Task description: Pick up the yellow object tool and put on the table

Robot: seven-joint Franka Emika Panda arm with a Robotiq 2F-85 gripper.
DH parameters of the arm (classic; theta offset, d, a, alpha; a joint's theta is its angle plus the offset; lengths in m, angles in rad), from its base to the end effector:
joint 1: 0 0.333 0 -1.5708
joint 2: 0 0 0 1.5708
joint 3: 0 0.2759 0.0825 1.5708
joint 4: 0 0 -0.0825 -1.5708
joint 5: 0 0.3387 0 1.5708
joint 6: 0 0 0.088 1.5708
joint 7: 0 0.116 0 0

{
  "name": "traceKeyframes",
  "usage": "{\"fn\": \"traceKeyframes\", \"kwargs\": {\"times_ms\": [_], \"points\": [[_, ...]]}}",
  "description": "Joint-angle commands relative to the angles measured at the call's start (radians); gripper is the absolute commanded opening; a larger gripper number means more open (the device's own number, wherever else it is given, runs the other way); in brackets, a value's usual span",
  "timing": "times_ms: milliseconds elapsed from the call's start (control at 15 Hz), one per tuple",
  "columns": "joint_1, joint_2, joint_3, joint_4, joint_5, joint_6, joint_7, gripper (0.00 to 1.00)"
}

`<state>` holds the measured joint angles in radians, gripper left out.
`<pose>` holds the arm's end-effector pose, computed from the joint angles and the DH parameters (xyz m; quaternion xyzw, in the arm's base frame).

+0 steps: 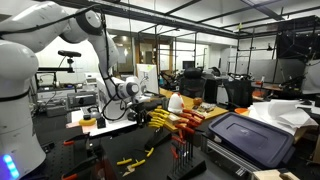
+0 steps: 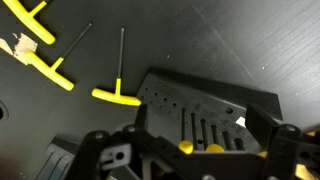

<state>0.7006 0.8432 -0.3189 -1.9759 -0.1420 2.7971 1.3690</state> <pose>0.5043 0.1988 0.0618 0.9211 -0.3626 0.1095 0.0898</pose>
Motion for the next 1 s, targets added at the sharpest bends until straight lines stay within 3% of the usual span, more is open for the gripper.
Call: {"fn": "traceKeyframes", "kwargs": {"times_ms": [0,267,933], "points": [[-0.057,-0.056,0.056,-0.025,-0.008,-0.061,-0.105,1.00],[-0.102,-0.070,0.086,-0.023,-0.005,-0.124,-0.161,1.00],[-0.139,-0.084,0.093,0.001,-0.018,-0.229,-0.147,1.00]]}}
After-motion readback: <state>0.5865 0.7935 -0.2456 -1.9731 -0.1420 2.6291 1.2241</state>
